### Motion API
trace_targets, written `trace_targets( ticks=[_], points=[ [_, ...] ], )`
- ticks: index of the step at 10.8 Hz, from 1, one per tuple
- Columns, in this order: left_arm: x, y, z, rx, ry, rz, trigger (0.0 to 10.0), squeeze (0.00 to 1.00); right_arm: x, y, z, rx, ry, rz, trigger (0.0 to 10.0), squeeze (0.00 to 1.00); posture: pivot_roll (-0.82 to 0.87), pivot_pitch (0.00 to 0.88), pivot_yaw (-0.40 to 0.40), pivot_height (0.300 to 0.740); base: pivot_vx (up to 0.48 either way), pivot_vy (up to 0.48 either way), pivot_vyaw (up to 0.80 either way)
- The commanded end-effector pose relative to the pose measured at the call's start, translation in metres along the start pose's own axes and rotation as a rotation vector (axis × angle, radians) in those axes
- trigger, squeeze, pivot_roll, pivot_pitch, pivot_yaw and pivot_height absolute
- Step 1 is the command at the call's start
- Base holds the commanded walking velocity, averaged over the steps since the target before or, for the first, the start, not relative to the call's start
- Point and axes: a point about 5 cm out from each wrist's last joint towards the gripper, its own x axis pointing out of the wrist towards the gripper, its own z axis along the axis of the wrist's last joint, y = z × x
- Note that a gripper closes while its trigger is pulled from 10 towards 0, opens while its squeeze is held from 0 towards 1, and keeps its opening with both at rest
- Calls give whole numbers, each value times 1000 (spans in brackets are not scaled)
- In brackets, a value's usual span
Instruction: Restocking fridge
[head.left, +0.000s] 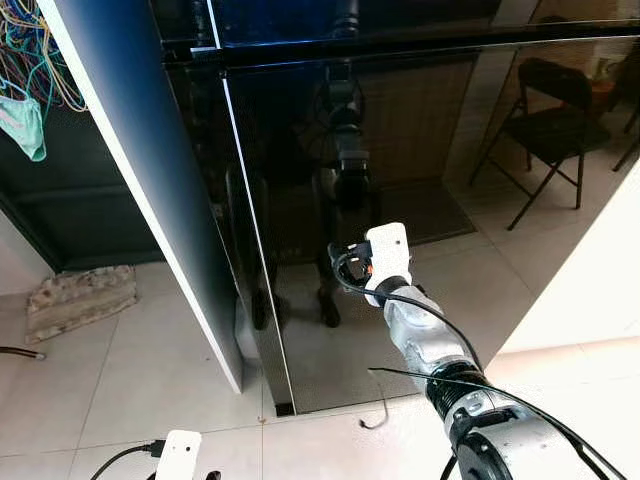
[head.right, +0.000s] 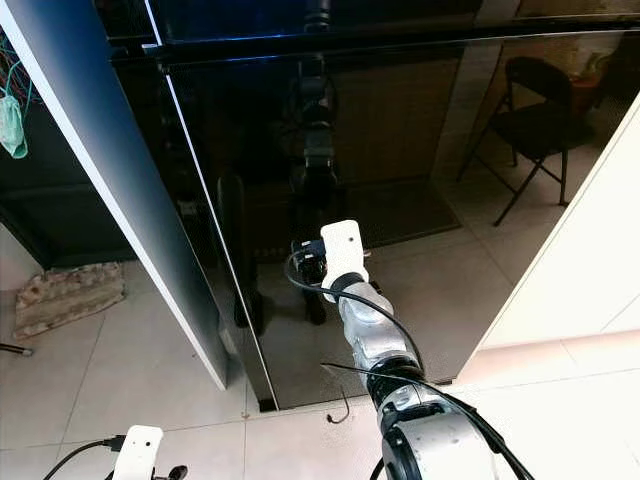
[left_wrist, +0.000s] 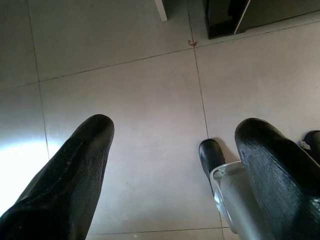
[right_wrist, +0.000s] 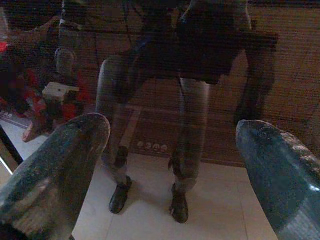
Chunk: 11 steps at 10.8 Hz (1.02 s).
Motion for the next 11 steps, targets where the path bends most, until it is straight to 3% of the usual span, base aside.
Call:
trace_targets(
  ticks=[1, 3, 4, 5, 7, 8, 9, 11],
  points=[
    [-1, 3, -4, 6, 11, 7, 10000, 0, 5, 5, 16, -23, -64, 34, 10000, 0, -41, 0, 17, 740, 0, 0, 0],
    [-2, 1, -6, 6, 13, -2, 10000, 0, -13, -24, -4, -32, -35, -32, 10000, 0, -54, 0, 12, 740, 0, 0, 0],
    [-2, -3, -7, 9, 13, -12, 10000, 0, -29, -49, -18, -16, -10, -103, 10000, 0, -60, 0, 9, 740, 0, 0, 0],
    [-2, -7, -7, 16, 14, -23, 10000, 0, -55, -88, -34, 10, 21, -230, 10000, 0, -69, 0, 8, 740, 0, 0, 0],
    [-2, -10, -8, 22, 17, -28, 10000, 0, -94, -135, -56, 2, 108, -400, 10000, 0, -76, 0, 8, 740, 0, 0, 0],
    [-2, -10, -8, 22, 19, -29, 10000, 0, -111, -150, -72, 16, 184, -468, 10000, 0, -79, 0, 7, 740, 0, 0, 0],
    [-2, -11, -10, 15, 29, -26, 10000, 0, -140, -158, -107, 47, 367, -538, 10000, 0, -79, 0, 8, 740, 0, 0, 0],
    [-3, -8, -13, -7, 50, -19, 10000, 0, -176, -131, -163, 71, 662, -503, 10000, 0, -57, 0, 6, 740, 0, 0, 0]
  ],
)
